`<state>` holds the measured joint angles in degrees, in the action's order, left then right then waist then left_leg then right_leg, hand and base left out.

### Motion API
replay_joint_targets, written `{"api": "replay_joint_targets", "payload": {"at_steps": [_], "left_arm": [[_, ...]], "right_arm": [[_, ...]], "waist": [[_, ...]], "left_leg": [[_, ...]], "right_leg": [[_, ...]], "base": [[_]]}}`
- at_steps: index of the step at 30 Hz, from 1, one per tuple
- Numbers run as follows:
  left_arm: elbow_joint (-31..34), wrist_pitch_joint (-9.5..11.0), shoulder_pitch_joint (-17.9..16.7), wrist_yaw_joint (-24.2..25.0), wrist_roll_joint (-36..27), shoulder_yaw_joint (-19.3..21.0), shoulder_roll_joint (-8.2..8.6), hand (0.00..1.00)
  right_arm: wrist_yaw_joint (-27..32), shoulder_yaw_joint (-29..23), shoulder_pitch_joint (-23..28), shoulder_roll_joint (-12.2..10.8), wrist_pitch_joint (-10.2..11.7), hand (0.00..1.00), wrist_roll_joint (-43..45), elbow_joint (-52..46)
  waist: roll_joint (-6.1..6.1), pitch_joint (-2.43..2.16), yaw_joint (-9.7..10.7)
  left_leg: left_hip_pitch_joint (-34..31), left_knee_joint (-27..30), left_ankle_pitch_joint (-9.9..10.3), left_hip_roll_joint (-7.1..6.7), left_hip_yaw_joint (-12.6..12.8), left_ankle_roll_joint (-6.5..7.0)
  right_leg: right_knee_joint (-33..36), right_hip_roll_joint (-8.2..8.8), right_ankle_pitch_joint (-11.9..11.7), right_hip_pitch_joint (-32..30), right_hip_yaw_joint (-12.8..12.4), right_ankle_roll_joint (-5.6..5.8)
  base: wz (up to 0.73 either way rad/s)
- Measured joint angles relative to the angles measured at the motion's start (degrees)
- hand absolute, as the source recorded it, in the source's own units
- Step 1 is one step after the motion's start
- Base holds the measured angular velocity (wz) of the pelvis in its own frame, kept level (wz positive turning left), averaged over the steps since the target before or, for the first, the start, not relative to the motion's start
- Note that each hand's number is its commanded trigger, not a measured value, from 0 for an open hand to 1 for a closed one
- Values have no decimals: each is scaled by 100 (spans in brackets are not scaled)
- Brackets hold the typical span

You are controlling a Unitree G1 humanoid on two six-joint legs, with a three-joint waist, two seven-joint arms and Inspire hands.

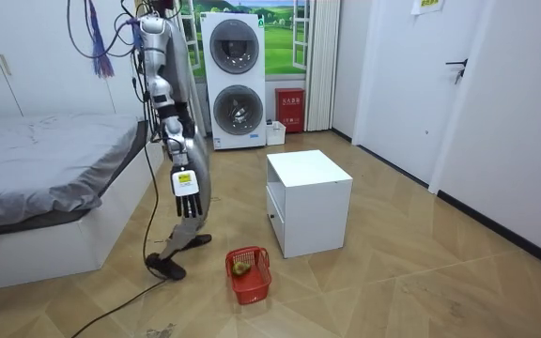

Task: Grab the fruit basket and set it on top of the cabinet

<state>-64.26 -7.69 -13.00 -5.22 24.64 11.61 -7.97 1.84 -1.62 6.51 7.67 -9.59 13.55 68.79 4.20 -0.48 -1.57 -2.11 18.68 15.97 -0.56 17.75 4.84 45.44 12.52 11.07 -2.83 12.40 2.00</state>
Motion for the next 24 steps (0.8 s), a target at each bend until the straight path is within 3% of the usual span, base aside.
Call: {"api": "replay_joint_targets", "payload": {"at_steps": [1, 2, 3, 4, 5, 6, 8, 9, 10, 11, 12, 13, 14, 16, 17, 19, 21, 23, 24], "left_arm": [[-20, 15, 105, -1, -48, -2, -16, 0], [-22, 47, 151, 2, -65, -27, -12, 0], [-27, 159, 261, 21, -149, -168, -5, 0], [-48, 261, 384, 62, -275, -295, 47, 0], [-67, 288, 495, 68, -349, -298, -7, 0], [-192, 294, 719, 25, -544, -298, -108, 0], [-324, 283, 1072, -108, -725, -406, -181, 0], [-404, 300, 1244, -195, -803, -447, -195, 0], [-454, 318, 1392, -304, -978, -520, -220, 0], [-462, 321, 1452, -356, -1068, -536, -228, 0], [-513, 353, 1590, -447, -1165, -595, -234, 0], [-526, 376, 1668, -480, -1176, -634, -238, 0], [-590, 460, 1758, -535, -1202, -647, -258, 0], [-737, 538, 1857, -569, -1417, -768, -333, 0], [-758, 560, 1858, -587, -1472, -831, -362, 0], [-897, 673, 1916, -750, -1639, -1000, -468, 0], [-1015, 694, 1912, -892, -1848, -1140, -489, 0], [-1084, 723, 1834, -1027, -2027, -1196, -486, 0], [-1145, 770, 1774, -1099, -2081, -1208, -484, 0]], "right_arm": [[69, 9, -135, 26, 12, 0, -27, 5], [100, 29, -182, 48, 27, 0, -77, 1], [161, 39, -243, 105, 35, 0, -280, -17], [207, 38, -377, 231, 35, 0, -498, -18], [247, 47, -452, 203, 38, 0, -593, -13], [270, 66, -578, 149, 114, 0, -804, 30], [310, 220, -785, 154, 181, 0, -902, 162], [335, 257, -986, 183, 238, 0, -901, 231], [352, 263, -1148, 184, 322, 0, -972, 233], [354, 283, -1203, 176, 394, 0, -1077, 236], [351, 314, -1298, 166, 534, 0, -1313, 233], [351, 316, -1350, 153, 581, 0, -1404, 241], [351, 333, -1467, 118, 625, 0, -1520, 242], [345, 336, -1625, 90, 704, 0, -1839, 240], [345, 335, -1634, 90, 722, 0, -1904, 230], [373, 330, -1648, 89, 782, 0, -2153, 210], [462, 326, -1653, 92, 842, 0, -2293, 209], [571, 275, -1663, 92, 907, 0, -2298, 182], [634, 223, -1712, 95, 1010, 0, -2249, 165]], "waist": [[105, 116, 0], [39, 167, -19], [-102, 171, -33], [-275, 74, -19], [-194, 130, -17], [-68, 208, -28], [31, 180, -56], [28, 179, -99], [13, 186, -120], [15, 185, -119], [2, 188, -93], [-8, 195, -67], [3, 193, -76], [0, 202, -30], [10, 203, -32], [77, 247, -7], [119, 261, 0], [207, 223, 17], [251, 231, 73]], "left_leg": [[-358, 492, 8, 25, -173, 7], [-612, 862, 15, 61, -307, 24], [-1185, 1128, 22, -14, -556, 59], [-1577, 920, -91, 11, -544, 308], [-1731, 1089, -76, 6, -426, 348], [-2022, 1477, 96, -68, -330, 459], [-2557, 2124, 332, -97, -321, 529], [-2919, 2611, 497, -76, -364, 558], [-3285, 3150, 695, -6, -376, 572], [-3447, 3395, 798, 0, -393, 575], [-3765, 3902, 985, 3, -437, 604], [-3908, 4165, 1081, 0, -455, 615], [-4192, 4635, 1291, -3, -457, 593], [-4721, 5585, 1648, -41, -451, 668], [-4842, 5820, 1737, -48, -439, 688], [-5309, 6667, 2009, -119, -410, 783], [-5634, 7152, 2144, -119, -357, 874], [-5927, 7531, 2251, -118, -267, 877], [-6089, 7749, 2264, -124, -223, 860]], "right_leg": [[-286, -77, 68, -7, -31, 84], [-394, -194, 20, -4, -61, 21], [-552, -324, 10, -64, -247, 20], [-374, -427, 128, -322, -234, 195], [-89, -318, 274, -480, -301, 307], [648, -151, 379, -770, -367, 324], [1378, -60, 386, -1082, -469, 313], [1612, -60, 548, -1190, -480, 300], [1896, -70, 936, -1357, -503, 295], [2076, -68, 1126, -1436, -520, 298], [2446, -58, 1460, -1586, -555, 297], [2670, -54, 1623, -1687, -588, 304], [3190, -45, 1876, -1920, -697, 304], [4401, 55, 2119, -2347, -854, 310], [4722, 73, 2131, -2471, -906, 307], [5865, 164, 2155, -2863, -1043, 297], [6547, 191, 2226, -3084, -1101, 319], [7084, 315, 2168, -3087, -1122, 342], [7269, 424, 2124, -2901, -1067, 334]], "base": [[16], [33], [41], [38], [53], [48], [45], [23], [11], [16], [27], [34], [24], [28], [32], [39], [37], [19], [11]]}}
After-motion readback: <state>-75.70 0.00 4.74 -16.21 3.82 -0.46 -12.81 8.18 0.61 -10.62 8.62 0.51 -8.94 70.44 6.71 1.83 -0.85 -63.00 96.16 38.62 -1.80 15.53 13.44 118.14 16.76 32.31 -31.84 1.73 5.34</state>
